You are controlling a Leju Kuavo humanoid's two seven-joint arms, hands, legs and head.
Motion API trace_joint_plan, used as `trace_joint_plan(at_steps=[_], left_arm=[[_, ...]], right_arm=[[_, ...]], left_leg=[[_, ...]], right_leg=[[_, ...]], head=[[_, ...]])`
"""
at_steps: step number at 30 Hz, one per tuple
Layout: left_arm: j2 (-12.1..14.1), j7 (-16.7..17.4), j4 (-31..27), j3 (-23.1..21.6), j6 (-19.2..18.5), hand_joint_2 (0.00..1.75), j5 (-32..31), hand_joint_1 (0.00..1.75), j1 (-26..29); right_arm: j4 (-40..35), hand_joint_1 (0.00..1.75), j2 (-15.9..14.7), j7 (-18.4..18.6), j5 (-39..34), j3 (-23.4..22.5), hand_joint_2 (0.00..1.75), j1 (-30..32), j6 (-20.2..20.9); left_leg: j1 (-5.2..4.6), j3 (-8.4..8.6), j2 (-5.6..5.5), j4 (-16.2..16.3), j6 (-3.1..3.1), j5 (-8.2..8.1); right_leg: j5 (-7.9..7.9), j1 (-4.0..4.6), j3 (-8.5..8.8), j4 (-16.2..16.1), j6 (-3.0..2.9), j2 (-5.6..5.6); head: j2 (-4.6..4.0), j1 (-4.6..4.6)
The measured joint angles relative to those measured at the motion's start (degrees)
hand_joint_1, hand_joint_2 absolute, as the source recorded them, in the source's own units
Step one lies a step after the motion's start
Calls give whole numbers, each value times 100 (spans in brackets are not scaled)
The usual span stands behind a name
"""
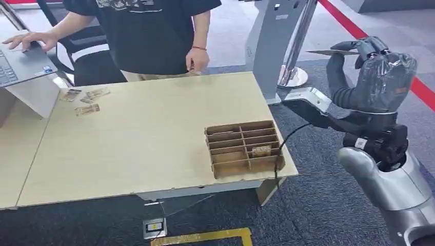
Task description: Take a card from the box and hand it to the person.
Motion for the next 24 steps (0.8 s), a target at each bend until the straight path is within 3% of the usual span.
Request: trace_joint_plan(at_steps=[10,15,18,20,24], left_arm=[[11,96,0,0,-35,175,-31,0,-5],[-2,66,0,0,-33,175,-92,0,-20],[-22,57,0,-2,-59,175,-151,0,-31],[-28,57,0,-35,-87,175,-212,0,-54],[-46,83,0,-39,-109,175,-232,0,-97]], right_arm=[[-166,175,-317,85,-57,-9,175,30,-162],[-46,175,-343,-186,-468,88,175,-146,-116],[458,175,-300,-400,-643,298,175,-305,-228],[1339,175,-127,-582,-704,540,175,-627,-506],[2213,175,28,-660,-719,811,175,-850,-743]], left_leg=[[0,-5,4,-3,-1,0],[1,-19,3,-9,0,0],[2,-25,-10,-9,0,1],[2,-19,-6,-6,-1,5],[3,-39,-49,-5,8,21]], right_leg=[[0,3,-3,2,-1,3],[0,3,-2,4,-1,-3],[0,3,0,6,-1,-10],[6,4,-5,7,-7,-10],[4,5,-14,7,-7,-58]], head=[[0,0],[0,0],[0,0],[0,-9],[0,-7]])
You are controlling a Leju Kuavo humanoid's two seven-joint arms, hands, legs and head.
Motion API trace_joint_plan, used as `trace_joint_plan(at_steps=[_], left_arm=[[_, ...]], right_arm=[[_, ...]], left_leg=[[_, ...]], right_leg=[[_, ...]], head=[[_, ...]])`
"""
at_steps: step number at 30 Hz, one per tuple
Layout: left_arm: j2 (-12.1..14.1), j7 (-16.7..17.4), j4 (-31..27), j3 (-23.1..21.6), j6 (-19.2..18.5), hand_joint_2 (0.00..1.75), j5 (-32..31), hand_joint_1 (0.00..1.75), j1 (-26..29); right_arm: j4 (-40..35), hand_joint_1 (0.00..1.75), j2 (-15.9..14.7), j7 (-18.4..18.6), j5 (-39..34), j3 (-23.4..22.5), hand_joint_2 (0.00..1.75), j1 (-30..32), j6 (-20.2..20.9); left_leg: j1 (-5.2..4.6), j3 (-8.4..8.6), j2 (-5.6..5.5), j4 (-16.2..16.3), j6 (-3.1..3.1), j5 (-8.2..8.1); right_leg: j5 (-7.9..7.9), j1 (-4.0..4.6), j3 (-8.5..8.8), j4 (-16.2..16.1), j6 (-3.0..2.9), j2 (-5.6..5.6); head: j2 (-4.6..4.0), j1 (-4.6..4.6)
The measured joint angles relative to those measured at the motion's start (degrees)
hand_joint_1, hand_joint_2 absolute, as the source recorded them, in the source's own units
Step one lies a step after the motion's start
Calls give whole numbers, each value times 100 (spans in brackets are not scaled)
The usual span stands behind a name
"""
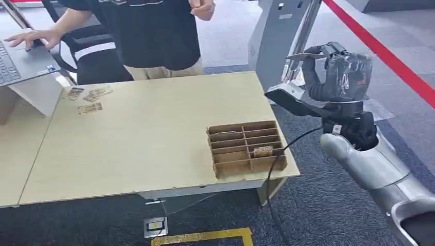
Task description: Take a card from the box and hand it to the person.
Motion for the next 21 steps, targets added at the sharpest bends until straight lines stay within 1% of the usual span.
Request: trace_joint_plan(at_steps=[3,7,14,21], left_arm=[[0,17,0,-4,0,175,-9,0,-13],[0,15,0,-7,0,175,-20,0,-26],[-13,15,0,-46,-2,175,-85,0,-50],[-4,55,0,-94,-9,175,-85,0,-55]], right_arm=[[623,175,159,-18,9,196,175,-206,-55],[1473,175,411,-66,15,420,175,-565,-241],[2612,175,730,-134,-87,668,175,-926,-566],[3293,175,920,-153,-142,800,175,-1083,-658]], left_leg=[[0,0,3,0,0,0],[0,1,8,0,0,0],[0,1,5,1,0,0],[0,0,5,2,0,0]], right_leg=[[0,0,0,1,-1,7],[0,0,-4,1,-1,13],[0,0,-3,1,-1,10],[0,0,-3,1,-1,10]], head=[[0,0],[0,-2],[0,0],[0,0]])
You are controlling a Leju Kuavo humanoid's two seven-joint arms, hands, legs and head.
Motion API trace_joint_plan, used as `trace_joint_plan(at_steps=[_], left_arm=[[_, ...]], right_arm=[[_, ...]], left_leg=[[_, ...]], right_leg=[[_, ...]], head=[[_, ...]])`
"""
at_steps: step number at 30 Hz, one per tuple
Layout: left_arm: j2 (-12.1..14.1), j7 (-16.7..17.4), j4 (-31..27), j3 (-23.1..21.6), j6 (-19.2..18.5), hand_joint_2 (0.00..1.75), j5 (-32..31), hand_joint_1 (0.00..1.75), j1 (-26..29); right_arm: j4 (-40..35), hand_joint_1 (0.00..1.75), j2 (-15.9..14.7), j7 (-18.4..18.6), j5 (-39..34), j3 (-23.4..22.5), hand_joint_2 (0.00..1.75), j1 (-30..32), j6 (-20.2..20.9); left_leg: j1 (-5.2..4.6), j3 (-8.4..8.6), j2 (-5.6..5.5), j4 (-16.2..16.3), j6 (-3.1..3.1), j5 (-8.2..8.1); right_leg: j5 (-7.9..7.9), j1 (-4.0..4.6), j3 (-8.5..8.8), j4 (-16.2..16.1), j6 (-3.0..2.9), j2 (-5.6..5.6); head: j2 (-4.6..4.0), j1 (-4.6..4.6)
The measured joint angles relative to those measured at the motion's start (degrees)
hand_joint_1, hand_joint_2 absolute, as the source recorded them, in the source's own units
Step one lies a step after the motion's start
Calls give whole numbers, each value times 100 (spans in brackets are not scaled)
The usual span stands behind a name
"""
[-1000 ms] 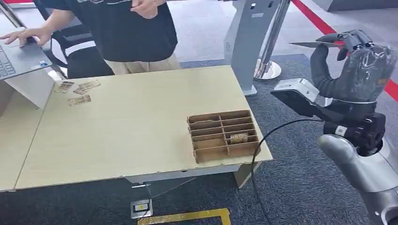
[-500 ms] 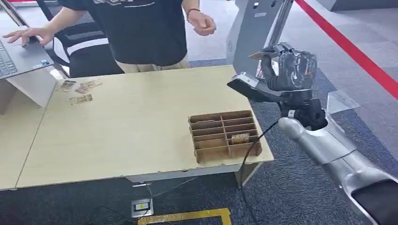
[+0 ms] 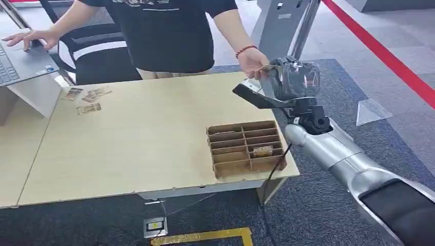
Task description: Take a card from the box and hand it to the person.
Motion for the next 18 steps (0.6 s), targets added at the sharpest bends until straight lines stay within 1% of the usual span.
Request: trace_joint_plan(at_steps=[9,10,11,18], left_arm=[[15,-20,0,0,9,175,22,0,11],[15,-24,0,-2,9,175,22,0,15],[18,-24,0,0,9,175,22,0,17],[20,-79,0,-2,46,175,96,0,27]], right_arm=[[516,175,151,-101,-68,96,175,-130,-74],[557,126,162,-107,-72,105,175,-138,-79],[594,0,172,-109,-72,111,175,-147,-79],[708,0,201,-100,-87,144,175,-155,-83]], left_leg=[[0,1,0,0,0,0],[0,1,0,1,0,0],[0,1,0,1,0,0],[0,2,1,2,0,0]], right_leg=[[0,0,0,0,0,0],[0,0,0,0,0,1],[0,0,0,0,0,1],[0,0,-1,-1,0,2]], head=[[0,0],[0,0],[0,0],[0,0]])
